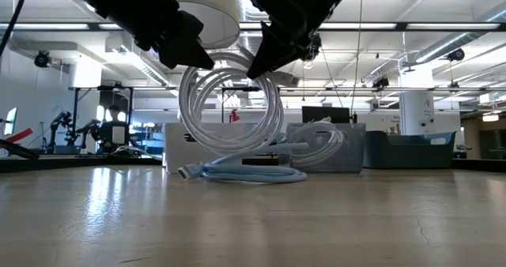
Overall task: Pick & Place USB Port
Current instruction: Put the white HDMI cable into the black bin
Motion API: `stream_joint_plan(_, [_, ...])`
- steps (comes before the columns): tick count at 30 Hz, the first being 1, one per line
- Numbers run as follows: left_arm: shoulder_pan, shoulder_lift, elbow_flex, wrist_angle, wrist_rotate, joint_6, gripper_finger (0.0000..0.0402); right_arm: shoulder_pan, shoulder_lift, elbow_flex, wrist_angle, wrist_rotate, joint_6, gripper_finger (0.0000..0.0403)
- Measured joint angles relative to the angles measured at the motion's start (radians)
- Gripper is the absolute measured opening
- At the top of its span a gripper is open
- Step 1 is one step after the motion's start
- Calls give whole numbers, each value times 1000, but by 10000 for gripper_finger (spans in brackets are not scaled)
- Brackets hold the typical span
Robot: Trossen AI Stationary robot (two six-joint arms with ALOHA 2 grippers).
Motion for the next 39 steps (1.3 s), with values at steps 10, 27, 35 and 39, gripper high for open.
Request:
stream_joint_plan(10, [0,0,0,3,-25,-13,140,0,-82,0,-184,229,104,52])
stream_joint_plan(27, [0,0,0,5,-17,-13,140,26,-147,-1,-266,406,153,52])
stream_joint_plan(35, [0,0,0,6,-18,-13,140,27,-147,-1,-277,618,162,52])
stream_joint_plan(39, [0,0,0,6,-18,-13,140,11,-139,-9,-304,614,218,52])
